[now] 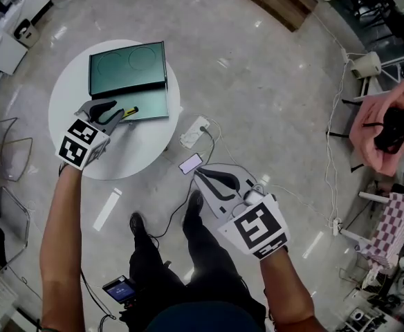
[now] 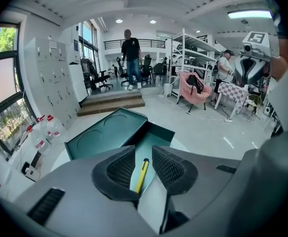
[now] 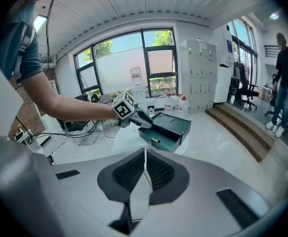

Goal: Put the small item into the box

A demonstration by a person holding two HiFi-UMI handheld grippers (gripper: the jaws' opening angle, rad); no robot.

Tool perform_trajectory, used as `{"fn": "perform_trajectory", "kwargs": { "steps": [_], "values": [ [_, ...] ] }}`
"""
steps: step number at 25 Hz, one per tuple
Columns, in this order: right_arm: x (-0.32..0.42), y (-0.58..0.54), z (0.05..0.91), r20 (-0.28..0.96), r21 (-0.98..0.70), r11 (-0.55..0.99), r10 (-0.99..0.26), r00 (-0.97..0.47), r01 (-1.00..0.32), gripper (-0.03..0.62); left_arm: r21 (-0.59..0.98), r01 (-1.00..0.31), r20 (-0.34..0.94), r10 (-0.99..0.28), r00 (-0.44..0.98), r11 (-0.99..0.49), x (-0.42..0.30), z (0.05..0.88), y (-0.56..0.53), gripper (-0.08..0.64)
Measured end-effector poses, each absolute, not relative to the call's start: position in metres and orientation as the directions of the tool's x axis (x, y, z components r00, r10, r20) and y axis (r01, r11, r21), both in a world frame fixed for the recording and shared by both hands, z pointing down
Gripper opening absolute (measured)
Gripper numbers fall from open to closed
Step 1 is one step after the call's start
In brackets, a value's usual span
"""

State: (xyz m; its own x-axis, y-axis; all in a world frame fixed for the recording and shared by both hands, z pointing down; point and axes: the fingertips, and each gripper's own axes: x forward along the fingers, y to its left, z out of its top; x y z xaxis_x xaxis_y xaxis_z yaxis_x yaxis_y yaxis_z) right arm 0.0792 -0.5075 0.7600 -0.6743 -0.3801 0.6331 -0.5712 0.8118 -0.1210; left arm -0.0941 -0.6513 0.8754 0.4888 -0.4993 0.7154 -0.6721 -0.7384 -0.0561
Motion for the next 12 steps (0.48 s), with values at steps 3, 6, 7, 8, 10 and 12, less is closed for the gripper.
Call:
{"fn": "perform_trajectory", "kwargs": {
  "steps": [3,6,7,8,10,12],
  "values": [
    [0.073,-0.502,0.75,0.631,-0.117,0.811,-0.386,-0.673,-0.574,0.04,-0.066,-0.66,0.708,-0.501,0.498,-0.748,-0.095,0.862,-0.647,0.126],
    [0.064,-0.495,0.738,0.625,-0.114,0.811,-0.391,-0.676,-0.575,0.04,-0.077,-0.66,0.693,-0.516,0.503,-0.747,-0.101,0.841,-0.639,0.126],
    [0.06,-0.493,0.732,0.621,-0.111,0.812,-0.394,-0.677,-0.574,0.04,-0.081,-0.66,0.687,-0.522,0.506,-0.747,-0.104,0.832,-0.635,0.126],
    [0.057,-0.491,0.725,0.616,-0.106,0.813,-0.398,-0.68,-0.573,0.04,-0.088,-0.659,0.68,-0.529,0.508,-0.747,-0.106,0.82,-0.63,0.126],
    [0.05,-0.489,0.707,0.598,-0.088,0.82,-0.411,-0.689,-0.565,0.04,-0.101,-0.658,0.663,-0.544,0.515,-0.746,-0.111,0.794,-0.619,0.126],
    [0.044,-0.487,0.685,0.573,-0.066,0.828,-0.426,-0.7,-0.557,0.04,-0.114,-0.659,0.637,-0.563,0.526,-0.744,-0.116,0.761,-0.607,0.123]
  ]
}}
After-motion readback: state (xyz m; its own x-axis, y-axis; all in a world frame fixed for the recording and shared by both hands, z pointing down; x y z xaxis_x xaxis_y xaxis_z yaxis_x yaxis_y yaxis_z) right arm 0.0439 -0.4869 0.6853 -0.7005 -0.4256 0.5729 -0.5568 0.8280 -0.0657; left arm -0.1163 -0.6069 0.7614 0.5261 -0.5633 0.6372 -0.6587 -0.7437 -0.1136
